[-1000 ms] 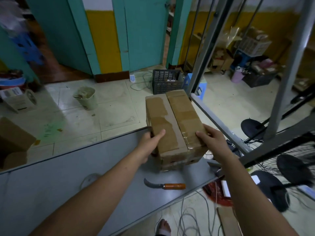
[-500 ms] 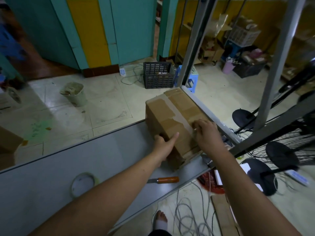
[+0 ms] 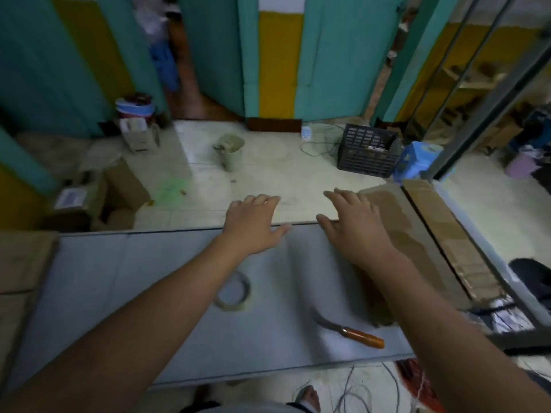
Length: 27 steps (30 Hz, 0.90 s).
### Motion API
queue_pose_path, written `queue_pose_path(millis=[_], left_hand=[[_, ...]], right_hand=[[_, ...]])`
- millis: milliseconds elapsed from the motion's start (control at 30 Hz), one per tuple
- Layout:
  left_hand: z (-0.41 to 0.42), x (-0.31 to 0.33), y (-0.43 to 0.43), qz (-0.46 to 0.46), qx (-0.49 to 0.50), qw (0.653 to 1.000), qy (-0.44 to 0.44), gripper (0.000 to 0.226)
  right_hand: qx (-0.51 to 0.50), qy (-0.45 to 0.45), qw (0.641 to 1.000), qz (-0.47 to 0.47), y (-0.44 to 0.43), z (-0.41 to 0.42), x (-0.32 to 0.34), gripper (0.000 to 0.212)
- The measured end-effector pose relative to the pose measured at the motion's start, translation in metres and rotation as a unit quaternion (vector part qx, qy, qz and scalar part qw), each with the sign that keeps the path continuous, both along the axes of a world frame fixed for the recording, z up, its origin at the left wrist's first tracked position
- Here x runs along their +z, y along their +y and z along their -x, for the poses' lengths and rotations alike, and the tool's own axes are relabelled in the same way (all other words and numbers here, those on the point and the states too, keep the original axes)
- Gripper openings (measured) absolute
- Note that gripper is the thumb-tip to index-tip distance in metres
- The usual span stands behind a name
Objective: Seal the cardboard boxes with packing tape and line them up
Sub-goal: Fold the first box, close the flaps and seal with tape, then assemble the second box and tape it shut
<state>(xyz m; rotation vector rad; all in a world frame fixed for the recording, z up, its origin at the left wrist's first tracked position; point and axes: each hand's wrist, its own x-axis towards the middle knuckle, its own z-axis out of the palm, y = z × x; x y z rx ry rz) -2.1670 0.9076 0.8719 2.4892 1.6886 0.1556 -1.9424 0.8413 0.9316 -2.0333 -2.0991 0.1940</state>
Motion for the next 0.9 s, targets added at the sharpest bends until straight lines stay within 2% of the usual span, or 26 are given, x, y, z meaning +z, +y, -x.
queue_pose_path(millis=[133, 267, 467, 600, 667, 733, 833, 900], left_hand=[[0.119, 0.003, -0.01, 0.009, 0.119, 0.993, 0.015, 0.078], [0.241, -0.007, -0.041, 0.02, 0.256, 0.967, -0.006, 0.077], [0.387, -0.05, -0.115, 0.078, 0.421, 0.897, -0.111, 0.086], [0.457, -0.087, -0.178, 0.133, 0.533, 0.827, -0.119, 0.07], [0.481, -0.104, -0.212, 0.123, 0.592, 0.786, -0.13, 0.068], [0.494, -0.118, -0.24, 0.084, 0.655, 0.731, -0.173, 0.072], [0.507, -0.136, -0.266, 0.04, 0.722, 0.635, -0.273, 0.074], [0.515, -0.142, -0.275, 0.031, 0.74, 0.583, -0.335, 0.075]], right_hand=[[0.135, 0.0, 0.991, -0.003, 0.04, 0.111, 0.002, 0.06], [0.256, 0.003, 0.967, 0.006, 0.066, 0.229, -0.005, 0.059], [0.386, 0.0, 0.921, 0.052, 0.078, 0.4, -0.04, 0.058], [0.425, 0.022, 0.893, 0.147, 0.068, 0.505, -0.084, 0.063], [0.404, 0.073, 0.881, 0.234, 0.056, 0.549, -0.107, 0.062], [0.346, 0.143, 0.87, 0.32, 0.043, 0.584, -0.127, 0.052], [0.171, 0.287, 0.84, 0.428, 0.031, 0.618, -0.151, 0.037], [0.028, 0.403, 0.797, 0.449, 0.028, 0.632, -0.163, 0.046]])
